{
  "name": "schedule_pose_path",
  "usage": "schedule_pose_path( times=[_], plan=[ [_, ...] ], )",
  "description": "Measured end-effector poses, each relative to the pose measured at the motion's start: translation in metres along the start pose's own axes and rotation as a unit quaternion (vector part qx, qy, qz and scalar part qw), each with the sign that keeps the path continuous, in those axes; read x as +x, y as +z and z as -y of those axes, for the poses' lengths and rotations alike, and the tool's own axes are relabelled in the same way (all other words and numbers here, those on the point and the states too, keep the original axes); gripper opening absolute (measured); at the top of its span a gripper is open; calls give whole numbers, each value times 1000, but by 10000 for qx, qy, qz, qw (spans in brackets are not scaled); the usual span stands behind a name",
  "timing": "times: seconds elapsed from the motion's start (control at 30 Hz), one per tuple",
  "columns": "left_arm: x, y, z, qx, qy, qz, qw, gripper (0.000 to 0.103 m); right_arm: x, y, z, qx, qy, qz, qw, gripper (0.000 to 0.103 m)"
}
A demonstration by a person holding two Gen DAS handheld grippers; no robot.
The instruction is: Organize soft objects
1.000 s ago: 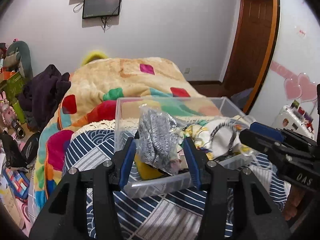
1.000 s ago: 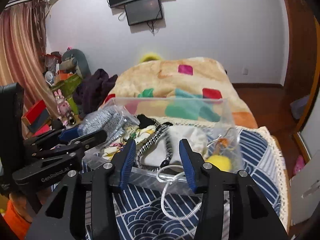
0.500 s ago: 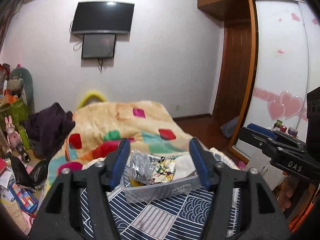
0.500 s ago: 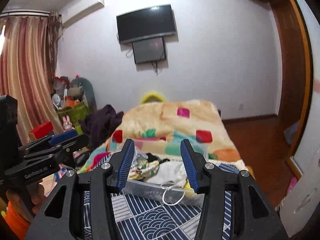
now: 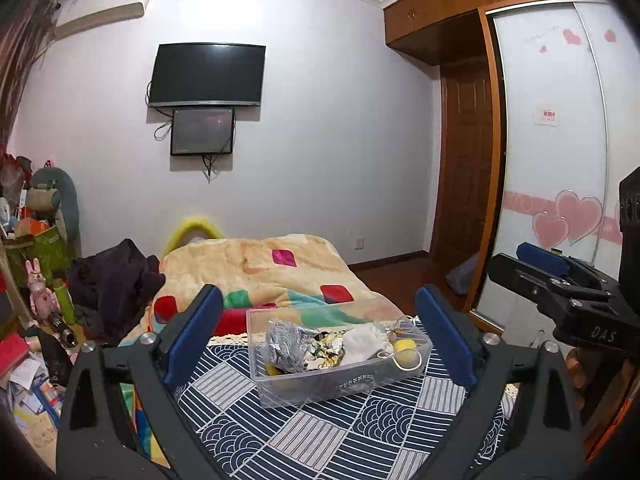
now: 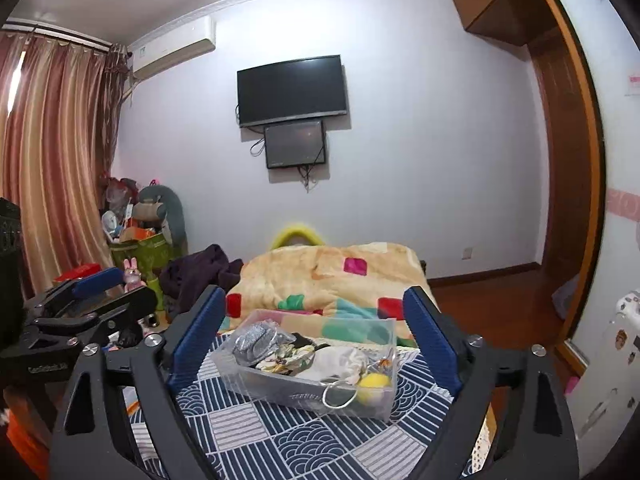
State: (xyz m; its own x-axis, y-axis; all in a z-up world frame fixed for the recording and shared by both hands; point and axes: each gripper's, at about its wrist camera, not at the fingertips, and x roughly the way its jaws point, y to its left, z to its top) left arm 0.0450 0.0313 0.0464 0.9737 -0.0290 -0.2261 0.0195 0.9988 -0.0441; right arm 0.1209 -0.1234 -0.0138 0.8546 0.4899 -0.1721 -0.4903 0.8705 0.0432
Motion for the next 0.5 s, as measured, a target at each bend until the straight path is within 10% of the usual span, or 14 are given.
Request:
schedule_pose_path(
  times=[0.5],
  plan=[
    [-5, -3, 0, -26, -16, -2, 10000, 102, -11, -7, 0, 3, -57, 109, 9999, 101]
  ],
)
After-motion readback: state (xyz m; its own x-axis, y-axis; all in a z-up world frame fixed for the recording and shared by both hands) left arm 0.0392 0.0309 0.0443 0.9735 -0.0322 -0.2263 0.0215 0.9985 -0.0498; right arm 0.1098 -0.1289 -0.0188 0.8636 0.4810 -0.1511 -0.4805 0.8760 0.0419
